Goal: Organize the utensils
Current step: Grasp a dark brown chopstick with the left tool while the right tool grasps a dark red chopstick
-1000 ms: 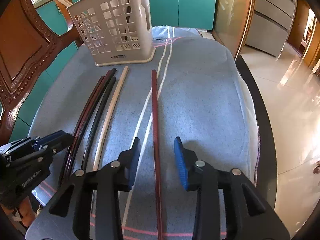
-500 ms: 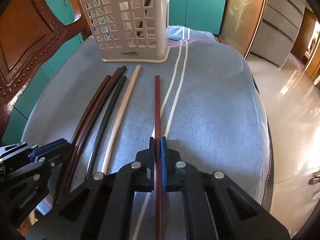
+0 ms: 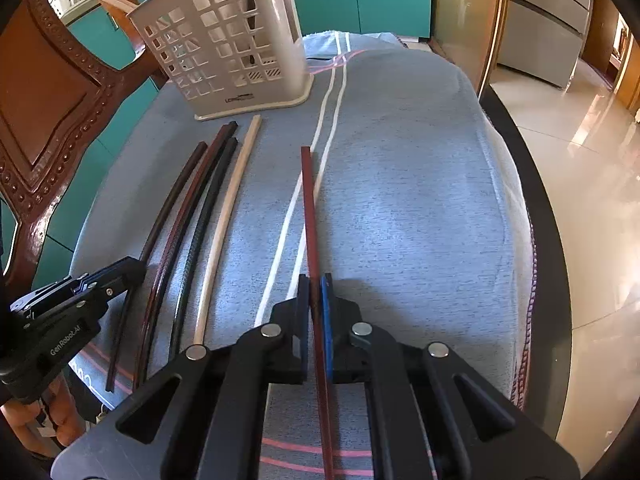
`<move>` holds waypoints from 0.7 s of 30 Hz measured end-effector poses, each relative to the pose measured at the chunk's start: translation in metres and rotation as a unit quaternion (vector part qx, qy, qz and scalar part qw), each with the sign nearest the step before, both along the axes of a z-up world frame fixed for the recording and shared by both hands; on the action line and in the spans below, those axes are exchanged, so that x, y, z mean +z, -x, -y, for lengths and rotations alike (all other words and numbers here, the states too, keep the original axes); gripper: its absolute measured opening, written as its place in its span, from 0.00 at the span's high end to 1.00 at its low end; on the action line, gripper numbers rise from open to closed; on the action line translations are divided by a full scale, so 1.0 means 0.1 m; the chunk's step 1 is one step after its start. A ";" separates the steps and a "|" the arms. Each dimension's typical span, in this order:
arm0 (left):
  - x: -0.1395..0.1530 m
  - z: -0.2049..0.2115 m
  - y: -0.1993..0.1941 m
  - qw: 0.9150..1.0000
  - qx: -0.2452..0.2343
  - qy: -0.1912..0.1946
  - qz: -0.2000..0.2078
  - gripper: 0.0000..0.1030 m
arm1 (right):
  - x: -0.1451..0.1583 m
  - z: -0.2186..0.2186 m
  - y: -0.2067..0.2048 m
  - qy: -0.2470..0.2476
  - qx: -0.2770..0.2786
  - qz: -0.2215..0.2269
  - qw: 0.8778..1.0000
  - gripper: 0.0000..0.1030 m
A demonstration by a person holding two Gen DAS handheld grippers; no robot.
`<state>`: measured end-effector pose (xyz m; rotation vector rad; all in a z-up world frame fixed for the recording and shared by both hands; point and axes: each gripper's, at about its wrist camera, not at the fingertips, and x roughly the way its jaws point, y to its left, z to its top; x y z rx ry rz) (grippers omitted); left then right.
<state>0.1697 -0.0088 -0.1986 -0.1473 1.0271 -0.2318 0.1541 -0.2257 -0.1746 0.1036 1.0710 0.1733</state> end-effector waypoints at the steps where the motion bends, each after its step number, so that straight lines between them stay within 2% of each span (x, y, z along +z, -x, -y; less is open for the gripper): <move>1: 0.00 -0.01 0.00 1.000 -0.001 0.000 0.000 0.93 | 0.00 0.00 0.00 0.001 0.000 0.001 1.000 0.93; 4: 0.01 -0.01 0.01 1.000 -0.001 0.002 -0.001 0.93 | 0.03 -0.01 0.02 0.011 0.001 0.012 1.000 0.91; 9: 0.01 0.03 0.01 1.000 -0.004 0.002 0.000 0.90 | 0.07 -0.02 0.02 0.029 -0.004 0.028 0.999 0.65; 12: 0.02 0.04 0.02 1.000 -0.006 0.002 0.001 0.86 | 0.04 0.00 0.00 0.031 -0.005 0.025 0.999 0.64; 21: 0.01 0.07 0.03 1.000 -0.009 -0.003 0.002 0.85 | -0.02 -0.10 -0.01 0.045 0.011 0.025 0.999 0.64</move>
